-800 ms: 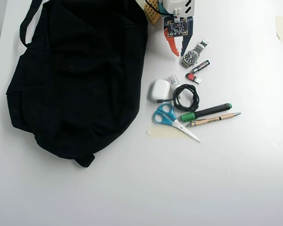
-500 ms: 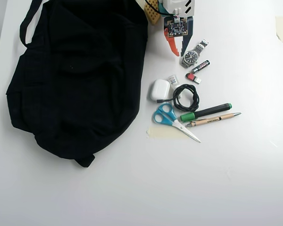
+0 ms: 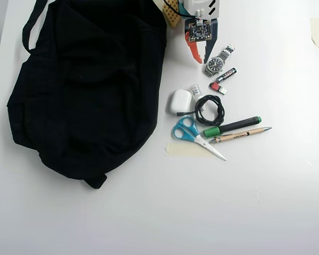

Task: Put the usbc cable into the black bag

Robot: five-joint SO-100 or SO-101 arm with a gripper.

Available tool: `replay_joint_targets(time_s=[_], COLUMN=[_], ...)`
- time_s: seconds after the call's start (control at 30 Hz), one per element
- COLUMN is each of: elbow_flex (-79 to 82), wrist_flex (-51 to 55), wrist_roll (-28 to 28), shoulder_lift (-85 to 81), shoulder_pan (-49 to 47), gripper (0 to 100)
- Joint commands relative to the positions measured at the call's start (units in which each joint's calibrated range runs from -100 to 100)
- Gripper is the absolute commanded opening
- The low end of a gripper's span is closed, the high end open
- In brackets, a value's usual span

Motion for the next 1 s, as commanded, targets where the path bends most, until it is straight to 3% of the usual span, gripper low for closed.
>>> replay_joint_targets(time_s=[0.0,0.17,0.37,0.73,0.97], elbow_flex=[-0.98,-4.84,-5.65,-12.75,-25.32], wrist_flex=[-5.18,-18.27,-22.49,-13.19,-11.38], wrist_roll=[0.18,-0.19,1.96,0.81,0.6], shoulder_lift=[-1.09,-1.09,-1.0,0.66,18.5], shoulder_pan=[-0.55,-2.2,-2.57,0.35,0.35], gripper=[2,2,2,3,3])
